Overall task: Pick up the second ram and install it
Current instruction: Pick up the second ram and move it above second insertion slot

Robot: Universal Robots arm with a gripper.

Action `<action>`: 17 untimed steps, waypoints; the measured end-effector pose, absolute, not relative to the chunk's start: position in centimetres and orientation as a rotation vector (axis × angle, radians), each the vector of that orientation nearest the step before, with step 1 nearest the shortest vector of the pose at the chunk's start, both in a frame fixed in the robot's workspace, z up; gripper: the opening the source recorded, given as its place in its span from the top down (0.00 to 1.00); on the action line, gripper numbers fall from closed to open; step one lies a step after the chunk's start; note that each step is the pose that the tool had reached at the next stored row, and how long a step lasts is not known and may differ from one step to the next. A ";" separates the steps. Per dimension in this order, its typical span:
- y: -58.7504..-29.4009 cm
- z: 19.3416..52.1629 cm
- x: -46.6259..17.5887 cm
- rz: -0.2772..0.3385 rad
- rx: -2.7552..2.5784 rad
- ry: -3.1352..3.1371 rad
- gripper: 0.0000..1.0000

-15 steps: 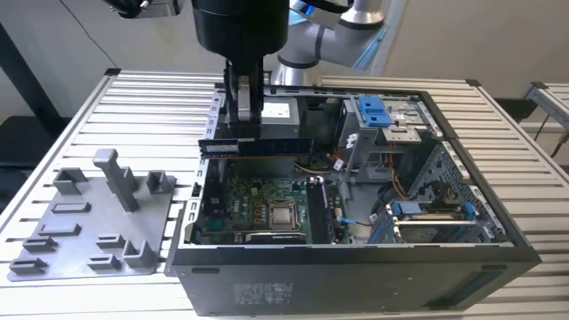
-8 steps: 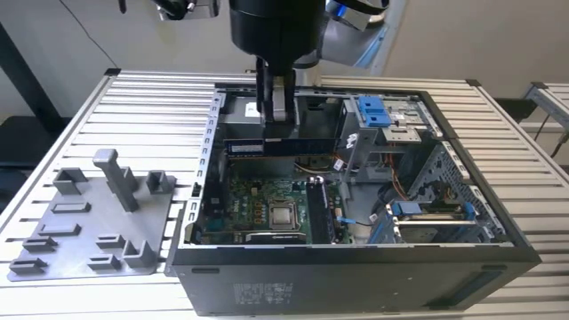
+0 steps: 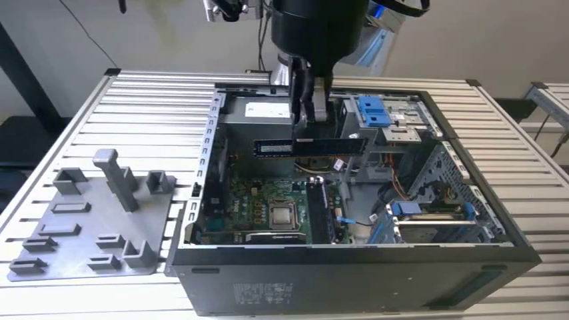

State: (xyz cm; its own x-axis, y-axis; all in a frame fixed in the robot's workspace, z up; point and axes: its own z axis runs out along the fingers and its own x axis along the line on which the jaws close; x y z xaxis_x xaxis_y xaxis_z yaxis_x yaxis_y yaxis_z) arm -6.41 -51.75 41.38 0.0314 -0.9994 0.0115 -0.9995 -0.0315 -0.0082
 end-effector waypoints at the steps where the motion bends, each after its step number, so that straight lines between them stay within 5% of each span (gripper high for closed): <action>1: -51.7 41.4 -6.0 0.022 2.254 -2.185 0.86; 17: -51.8 41.4 -0.7 0.028 2.238 -2.197 0.86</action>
State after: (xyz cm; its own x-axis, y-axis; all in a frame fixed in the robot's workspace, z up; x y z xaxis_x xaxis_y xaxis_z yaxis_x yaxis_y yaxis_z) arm -0.69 -51.75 41.38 0.0184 -0.9997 0.0166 -0.9998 -0.0185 -0.0081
